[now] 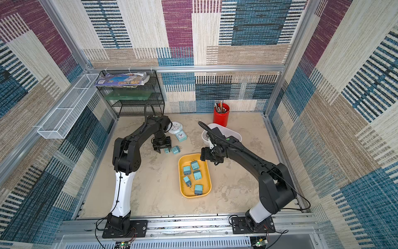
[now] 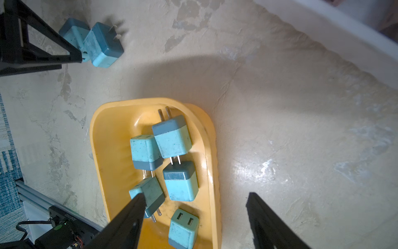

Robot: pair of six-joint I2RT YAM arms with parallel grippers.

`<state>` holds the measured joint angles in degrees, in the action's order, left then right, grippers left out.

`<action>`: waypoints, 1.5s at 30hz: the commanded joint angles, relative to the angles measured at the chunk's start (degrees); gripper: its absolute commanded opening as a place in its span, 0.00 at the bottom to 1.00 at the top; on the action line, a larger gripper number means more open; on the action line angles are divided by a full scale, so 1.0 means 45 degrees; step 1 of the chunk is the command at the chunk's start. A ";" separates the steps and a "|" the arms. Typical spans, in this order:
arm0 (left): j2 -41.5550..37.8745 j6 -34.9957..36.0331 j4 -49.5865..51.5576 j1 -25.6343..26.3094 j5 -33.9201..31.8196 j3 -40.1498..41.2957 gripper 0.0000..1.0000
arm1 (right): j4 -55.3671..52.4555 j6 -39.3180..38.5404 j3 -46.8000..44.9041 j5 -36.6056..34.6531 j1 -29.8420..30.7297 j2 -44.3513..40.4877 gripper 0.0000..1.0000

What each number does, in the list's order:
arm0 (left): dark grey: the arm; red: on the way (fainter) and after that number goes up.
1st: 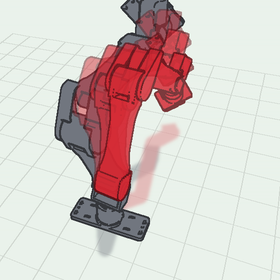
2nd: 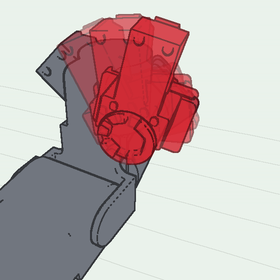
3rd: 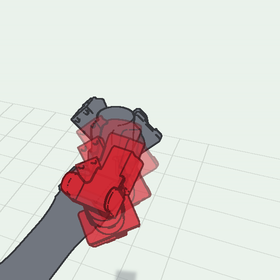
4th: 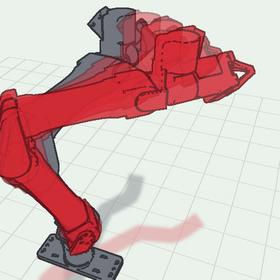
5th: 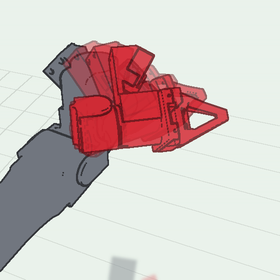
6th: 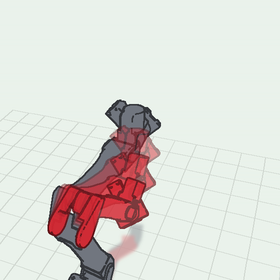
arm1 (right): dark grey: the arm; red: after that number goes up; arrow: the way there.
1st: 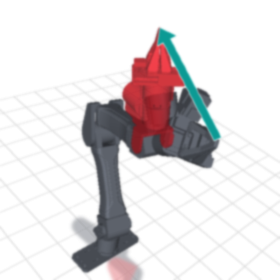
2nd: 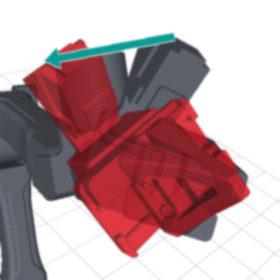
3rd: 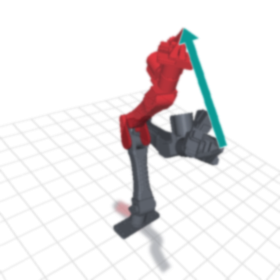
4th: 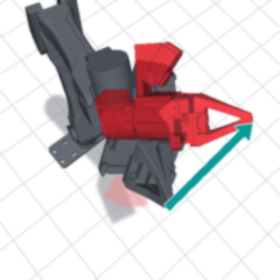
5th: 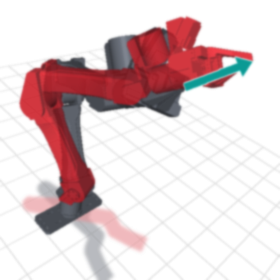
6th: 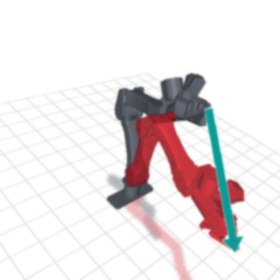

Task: Place the plugs by color into the storage box
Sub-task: Pick up the plug from the center of the board, then place the plug in the storage box.

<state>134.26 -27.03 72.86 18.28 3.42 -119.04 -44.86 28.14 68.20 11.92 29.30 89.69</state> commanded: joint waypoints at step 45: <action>-0.3125 -0.0635 -0.0138 0.1410 -0.0872 0.1939 0.37 | 0.0323 0.0026 -0.1252 -0.0420 0.0291 -0.1562 0.77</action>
<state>122.85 -27.51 72.16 22.02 0.12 -112.01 -44.60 28.60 63.31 10.70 30.79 84.03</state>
